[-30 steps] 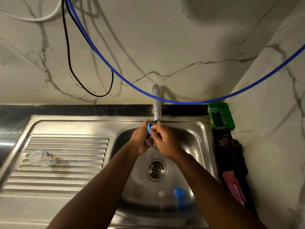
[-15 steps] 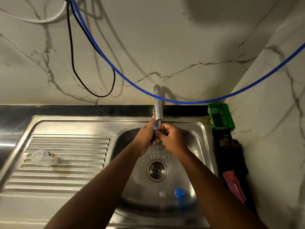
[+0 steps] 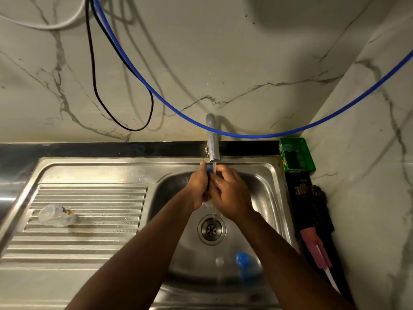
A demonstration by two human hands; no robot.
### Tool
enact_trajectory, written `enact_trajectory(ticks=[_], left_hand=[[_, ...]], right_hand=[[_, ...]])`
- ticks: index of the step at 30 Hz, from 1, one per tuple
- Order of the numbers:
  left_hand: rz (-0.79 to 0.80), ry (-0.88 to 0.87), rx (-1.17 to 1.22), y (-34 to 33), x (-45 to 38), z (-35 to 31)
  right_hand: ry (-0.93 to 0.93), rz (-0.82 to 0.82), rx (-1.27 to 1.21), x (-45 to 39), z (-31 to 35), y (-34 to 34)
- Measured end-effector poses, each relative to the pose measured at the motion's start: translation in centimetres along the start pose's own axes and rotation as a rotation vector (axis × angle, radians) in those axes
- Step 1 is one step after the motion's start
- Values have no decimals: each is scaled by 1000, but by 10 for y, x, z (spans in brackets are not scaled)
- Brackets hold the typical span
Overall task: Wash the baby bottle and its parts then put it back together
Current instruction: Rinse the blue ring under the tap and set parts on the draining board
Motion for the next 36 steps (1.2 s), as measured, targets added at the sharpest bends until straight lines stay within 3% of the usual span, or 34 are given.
enact_trajectory(ticks=[3, 6, 12, 18, 24, 26, 29, 33, 36], left_hand=[[-2, 13, 8, -1, 0, -2], [35, 43, -14, 4, -2, -2], [-56, -62, -63, 6, -9, -5], [25, -76, -66, 10, -11, -3], [38, -299, 8, 9, 2, -7], [6, -264, 8, 10, 4, -6], [27, -133, -53, 15, 7, -1], [60, -197, -49, 7, 9, -2], [47, -183, 60, 6, 4, -4]], right_hand=[[28, 15, -36, 0, 1, -1], [162, 45, 143, -6, 3, 0], [28, -9, 273, -13, 4, 4], [-176, -44, -190, -13, -5, -1], [-533, -125, -615, -16, -18, 3], [-489, -56, -632, -12, -6, -6], [-278, 22, -416, -9, 2, -4], [-482, -96, -580, -12, -10, 4], [-384, -90, -593, -14, 0, -3]])
Point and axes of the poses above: each hand's wrist, its own x-axis away from the middle knuckle, its own y-axis out of the back of the hand, z = x × y, the point moved 7 cm from there along -x, towards the middle knuckle, and after that the axes turned 13 degrees about -x, right-handed, at the moved point
